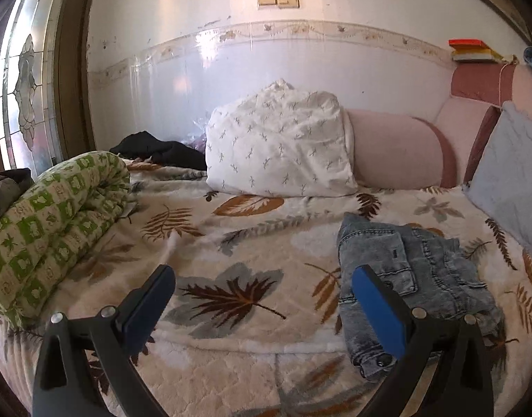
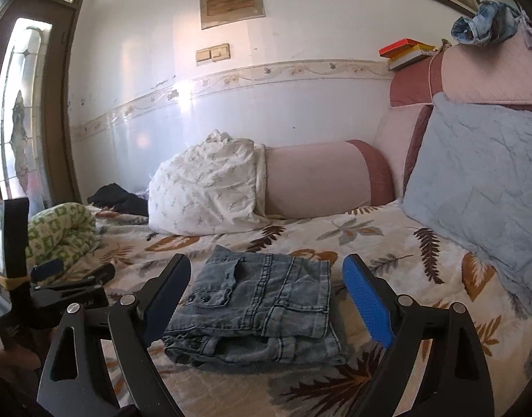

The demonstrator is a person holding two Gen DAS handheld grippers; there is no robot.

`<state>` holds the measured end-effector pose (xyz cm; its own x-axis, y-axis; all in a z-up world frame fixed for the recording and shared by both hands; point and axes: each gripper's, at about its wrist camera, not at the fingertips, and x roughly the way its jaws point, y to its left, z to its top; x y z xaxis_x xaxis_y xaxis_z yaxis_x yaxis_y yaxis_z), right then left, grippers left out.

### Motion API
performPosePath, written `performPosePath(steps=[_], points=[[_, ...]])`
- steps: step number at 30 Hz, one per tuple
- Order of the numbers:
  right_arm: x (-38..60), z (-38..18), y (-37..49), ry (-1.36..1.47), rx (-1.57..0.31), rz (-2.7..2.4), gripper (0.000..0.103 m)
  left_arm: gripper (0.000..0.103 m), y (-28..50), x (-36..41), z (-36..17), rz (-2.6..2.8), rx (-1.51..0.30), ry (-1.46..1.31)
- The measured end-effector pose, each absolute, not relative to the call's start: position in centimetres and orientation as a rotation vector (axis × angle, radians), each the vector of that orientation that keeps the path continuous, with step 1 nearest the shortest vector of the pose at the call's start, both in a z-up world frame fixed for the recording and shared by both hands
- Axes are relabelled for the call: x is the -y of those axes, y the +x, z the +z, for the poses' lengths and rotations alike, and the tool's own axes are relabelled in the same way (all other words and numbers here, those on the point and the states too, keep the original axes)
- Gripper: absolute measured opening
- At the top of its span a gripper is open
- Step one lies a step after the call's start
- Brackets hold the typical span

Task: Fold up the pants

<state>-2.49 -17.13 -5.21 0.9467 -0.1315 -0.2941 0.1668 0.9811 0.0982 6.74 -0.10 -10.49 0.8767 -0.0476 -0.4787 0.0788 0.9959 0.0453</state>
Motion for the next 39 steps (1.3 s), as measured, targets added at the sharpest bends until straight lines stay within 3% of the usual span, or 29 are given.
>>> performPosePath(steps=[16, 39], points=[[20.9, -5.9, -0.4, 0.286, -0.378, -0.174, 0.09, 0.103, 7.8, 0.4, -11.3, -0.095, -0.567, 0.058], [19.7, -6.1, -0.2, 0.181, -0.369, -0.176, 0.09, 0.103, 8.1, -0.8, -11.3, -0.04, -0.563, 0.052]])
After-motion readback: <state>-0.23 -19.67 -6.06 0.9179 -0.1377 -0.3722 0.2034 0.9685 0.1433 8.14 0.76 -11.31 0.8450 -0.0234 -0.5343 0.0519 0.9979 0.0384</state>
